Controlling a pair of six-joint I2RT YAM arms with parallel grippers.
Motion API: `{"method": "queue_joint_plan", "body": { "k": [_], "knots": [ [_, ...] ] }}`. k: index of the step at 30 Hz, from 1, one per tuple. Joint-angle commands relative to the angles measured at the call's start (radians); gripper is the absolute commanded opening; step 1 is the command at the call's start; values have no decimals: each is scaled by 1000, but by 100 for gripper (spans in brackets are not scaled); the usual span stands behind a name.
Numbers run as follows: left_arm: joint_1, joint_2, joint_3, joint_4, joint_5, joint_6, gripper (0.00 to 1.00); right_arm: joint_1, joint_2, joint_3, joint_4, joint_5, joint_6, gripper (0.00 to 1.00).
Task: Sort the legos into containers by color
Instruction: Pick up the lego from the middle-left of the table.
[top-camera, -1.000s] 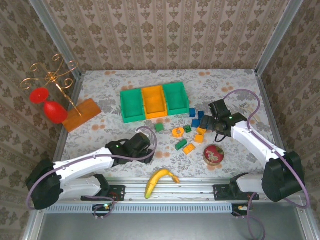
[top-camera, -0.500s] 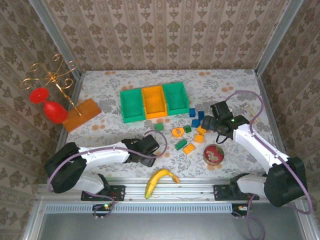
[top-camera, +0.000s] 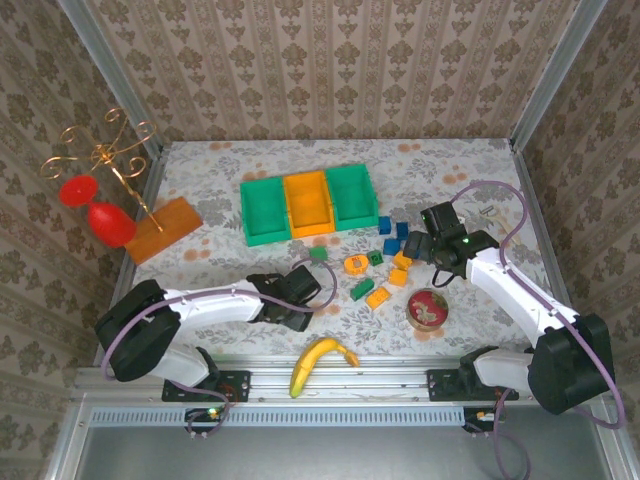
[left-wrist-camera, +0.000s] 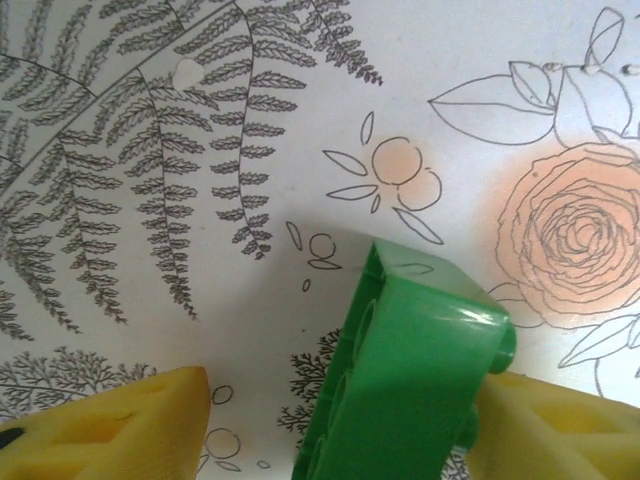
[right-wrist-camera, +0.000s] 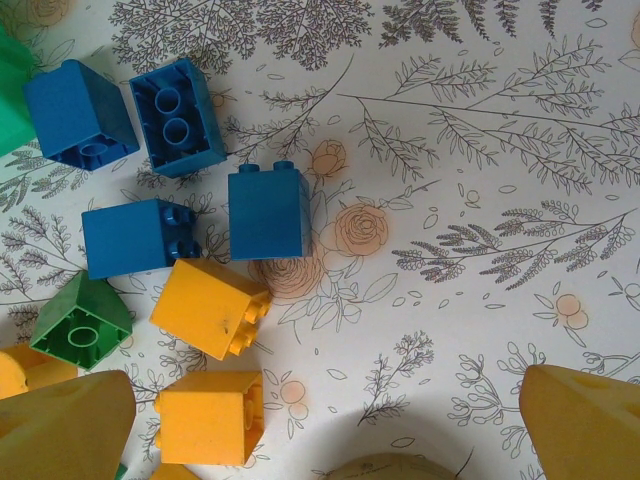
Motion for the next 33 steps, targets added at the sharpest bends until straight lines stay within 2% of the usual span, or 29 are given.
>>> {"method": "queue_joint_plan", "body": {
  "k": [1,8,15,20,25,29,33],
  "knots": [
    [32,53,-17,42,-55,-8,57,-4,-8,-6,5,34,19,100],
    [37,48,-12,50,-46,-19,33,-4,3,-6,10,33,22,100],
    [43,-21,12,10,-36,-22,21,-5,7,-7,12,33,23,100],
    [62,-112,47,-19,-36,-33,19,-5,6,-3,13,28,23,100],
    [117,-184,86,0,-95,-33,18,-4,7,-6,21,22,25,100],
    [182,-180,142,41,-155,3,17,-4,13,-4,37,-6,28,100],
    [265,-151,207,88,-159,71,16,-4,22,3,37,-19,25,100]
  ]
}}
